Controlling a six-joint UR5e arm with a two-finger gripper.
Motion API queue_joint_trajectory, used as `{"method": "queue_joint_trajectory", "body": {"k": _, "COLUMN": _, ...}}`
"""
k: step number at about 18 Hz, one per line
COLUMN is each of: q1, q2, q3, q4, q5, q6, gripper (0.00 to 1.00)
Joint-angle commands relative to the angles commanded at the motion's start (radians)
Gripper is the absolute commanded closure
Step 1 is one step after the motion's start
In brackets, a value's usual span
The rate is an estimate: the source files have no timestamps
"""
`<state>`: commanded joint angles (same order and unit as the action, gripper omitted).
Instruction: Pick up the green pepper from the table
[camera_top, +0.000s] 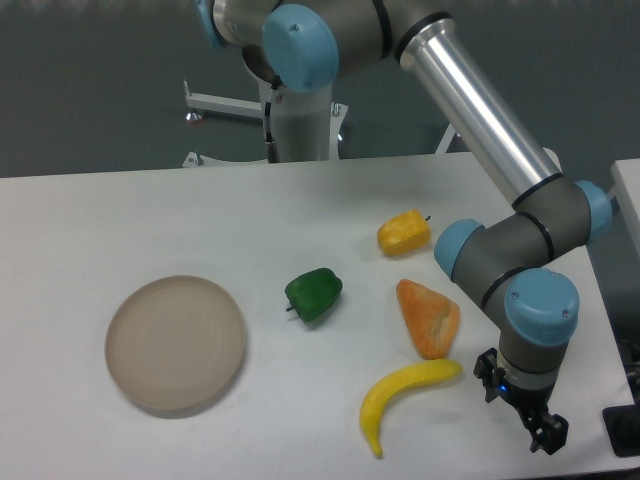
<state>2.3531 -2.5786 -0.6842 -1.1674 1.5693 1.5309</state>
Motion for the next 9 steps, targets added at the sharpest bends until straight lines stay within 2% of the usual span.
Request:
{"method": "queue_joint_trajectory", "body": {"k": 4, "q1": 0.000, "q2": 0.020, "q3": -0.020, "q4": -0.002, "q5": -0.003, "q6": -0.002, "gripper": 0.00}}
{"method": "queue_joint_trajectory", "body": {"k": 9, "q1": 0.005, "q2": 0.101, "q3": -0.118, "q4": -0.006, "q5": -0.006, "q6": -0.002, "gripper": 0.00}}
